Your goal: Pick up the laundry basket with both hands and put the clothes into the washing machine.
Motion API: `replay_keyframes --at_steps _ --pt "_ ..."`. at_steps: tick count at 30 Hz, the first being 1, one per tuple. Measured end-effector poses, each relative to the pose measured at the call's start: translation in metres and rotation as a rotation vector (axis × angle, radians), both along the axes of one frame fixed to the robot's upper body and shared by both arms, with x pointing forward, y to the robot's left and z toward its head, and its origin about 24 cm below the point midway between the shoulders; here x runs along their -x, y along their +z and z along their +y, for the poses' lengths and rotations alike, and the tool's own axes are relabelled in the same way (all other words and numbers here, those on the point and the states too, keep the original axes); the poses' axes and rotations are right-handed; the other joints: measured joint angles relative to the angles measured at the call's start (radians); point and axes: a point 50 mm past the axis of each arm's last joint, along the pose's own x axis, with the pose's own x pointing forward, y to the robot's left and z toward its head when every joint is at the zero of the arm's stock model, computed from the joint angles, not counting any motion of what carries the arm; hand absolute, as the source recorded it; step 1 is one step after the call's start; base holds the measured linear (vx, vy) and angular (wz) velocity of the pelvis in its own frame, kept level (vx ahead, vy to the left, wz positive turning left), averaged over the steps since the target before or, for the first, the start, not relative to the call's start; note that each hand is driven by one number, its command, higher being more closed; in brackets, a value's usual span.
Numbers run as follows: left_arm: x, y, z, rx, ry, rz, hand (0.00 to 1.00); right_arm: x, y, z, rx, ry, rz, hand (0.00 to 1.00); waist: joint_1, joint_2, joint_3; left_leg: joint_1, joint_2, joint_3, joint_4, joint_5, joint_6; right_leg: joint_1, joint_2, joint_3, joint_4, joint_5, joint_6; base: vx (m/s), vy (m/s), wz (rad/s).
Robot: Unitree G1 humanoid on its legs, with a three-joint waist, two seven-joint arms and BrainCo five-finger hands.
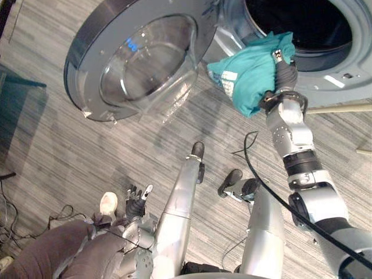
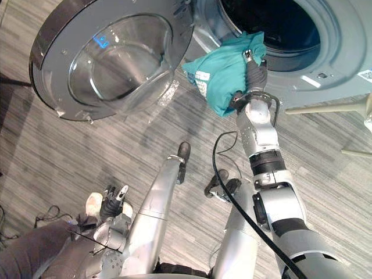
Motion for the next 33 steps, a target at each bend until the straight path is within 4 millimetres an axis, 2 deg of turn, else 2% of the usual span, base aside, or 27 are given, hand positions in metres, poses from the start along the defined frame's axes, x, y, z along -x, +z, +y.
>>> replay_keyframes --at_steps 1,3,5,6,7,8,12,16,18,21,23,24,29,31,33 --pt "0.0 0.0 0.0 0.006 0.003 0.001 0.0 0.0 0.006 -0.002 -0.01 -0.005 -0.014 1.0 0.001 0.0 0.0 -0.002 -0.002 -0.002 -0.005 0.005 -0.001 -0.002 -0.003 -0.004 -0.001 0.0 0.0 -0.05 -0.064 0.24" --pt "0.001 -0.001 0.0 0.021 0.011 0.001 0.0 0.0 0.039 -0.013 -0.013 -0.029 -0.083 1.0 0.006 -0.001 0.0 -0.02 -0.004 -0.007 -0.012 0.017 -0.003 -0.019 -0.004 -0.01 0.0 0.001 -0.001 -0.04 -0.041 0.1" --pt "0.0 0.001 -0.002 0.024 0.008 -0.007 0.0 0.004 0.063 -0.026 0.008 -0.064 -0.14 1.0 0.007 -0.001 0.0 -0.039 -0.008 -0.009 -0.017 0.025 -0.003 -0.039 -0.006 -0.012 0.001 0.002 -0.004 -0.04 -0.009 0.07" --pt "-0.001 0.003 -0.002 0.025 0.006 -0.017 0.0 0.011 0.085 -0.042 0.025 -0.104 -0.196 1.0 0.007 -0.001 0.0 -0.061 -0.016 -0.014 -0.022 0.033 -0.005 -0.063 -0.012 -0.015 0.005 0.003 -0.006 -0.04 0.002 0.1" --pt "-0.002 0.004 -0.003 0.025 0.005 -0.021 0.0 0.015 0.094 -0.047 0.032 -0.119 -0.215 1.0 0.007 -0.001 0.0 -0.07 -0.02 -0.016 -0.023 0.04 -0.005 -0.071 -0.015 -0.016 0.008 0.003 -0.006 -0.05 0.004 0.14" --pt "-0.002 0.006 -0.002 0.024 0.006 -0.028 0.0 0.02 0.11 -0.057 0.053 -0.151 -0.247 1.0 0.006 -0.001 0.0 -0.088 -0.022 -0.017 -0.024 0.048 -0.003 -0.089 -0.02 -0.018 0.013 0.003 -0.006 -0.03 0.002 0.09" --pt "-0.005 0.013 -0.005 0.018 0.006 -0.066 0.0 0.037 0.151 -0.074 0.082 -0.202 -0.331 1.0 0.008 0.0 0.001 -0.133 -0.028 -0.023 -0.027 0.061 -0.013 -0.143 -0.023 -0.012 0.033 0.003 -0.006 -0.04 -0.003 0.07" --pt "-0.007 0.015 -0.006 0.018 0.002 -0.078 0.0 0.048 0.175 -0.079 0.083 -0.2 -0.382 1.0 0.012 0.001 0.001 -0.177 -0.04 -0.027 -0.063 0.094 -0.023 -0.205 -0.038 -0.013 0.042 0.003 -0.006 -0.06 -0.008 0.17" --pt "-0.007 0.015 -0.006 0.037 0.011 -0.078 0.0 0.06 0.19 -0.093 0.05 -0.223 -0.413 1.0 0.032 0.001 0.002 -0.218 -0.044 -0.032 -0.069 0.105 -0.034 -0.25 -0.041 -0.014 0.055 0.003 -0.006 -0.06 0.008 0.09" --pt "-0.007 0.017 -0.006 0.047 0.023 -0.092 0.0 0.073 0.198 -0.112 -0.065 -0.243 -0.457 1.0 0.03 0.001 0.002 -0.249 -0.055 -0.045 -0.068 0.122 -0.037 -0.283 -0.047 -0.014 0.075 0.003 -0.006 -0.04 0.023 0.17" --pt "-0.007 0.017 -0.006 0.052 0.035 -0.091 0.0 0.077 0.202 -0.116 -0.12 -0.237 -0.477 1.0 0.031 0.001 0.002 -0.255 -0.058 -0.047 -0.068 0.126 -0.042 -0.29 -0.05 -0.014 0.083 0.003 -0.006 -0.03 0.034 0.1" --pt "-0.008 0.018 -0.007 0.054 0.036 -0.09 0.0 0.079 0.204 -0.117 -0.178 -0.222 -0.504 0.0 0.033 0.002 0.002 -0.255 -0.063 -0.048 -0.078 0.133 -0.044 -0.294 -0.055 -0.014 0.084 0.002 -0.007 -0.03 0.033 0.16" --pt "-0.011 0.02 -0.011 0.07 0.036 -0.092 0.0 0.105 0.222 -0.135 -0.475 -0.183 -0.679 0.0 0.051 0.006 0.004 -0.261 -0.087 -0.052 -0.117 0.155 -0.054 -0.311 -0.077 -0.016 0.088 -0.005 -0.021 -0.03 0.04 0.23" --pt "-0.012 0.022 -0.011 0.069 0.038 -0.102 0.0 0.118 0.233 -0.14 -0.552 -0.169 -0.751 0.0 0.05 0.007 0.004 -0.271 -0.098 -0.056 -0.121 0.168 -0.052 -0.318 -0.092 -0.026 0.097 -0.01 -0.03 -0.02 0.046 0.25" --pt "-0.012 0.024 -0.011 0.068 0.044 -0.107 0.0 0.121 0.234 -0.142 -0.576 -0.166 -0.777 0.0 0.047 0.009 0.005 -0.278 -0.106 -0.063 -0.119 0.174 -0.057 -0.322 -0.097 -0.029 0.107 -0.01 -0.03 -0.02 0.051 0.22"
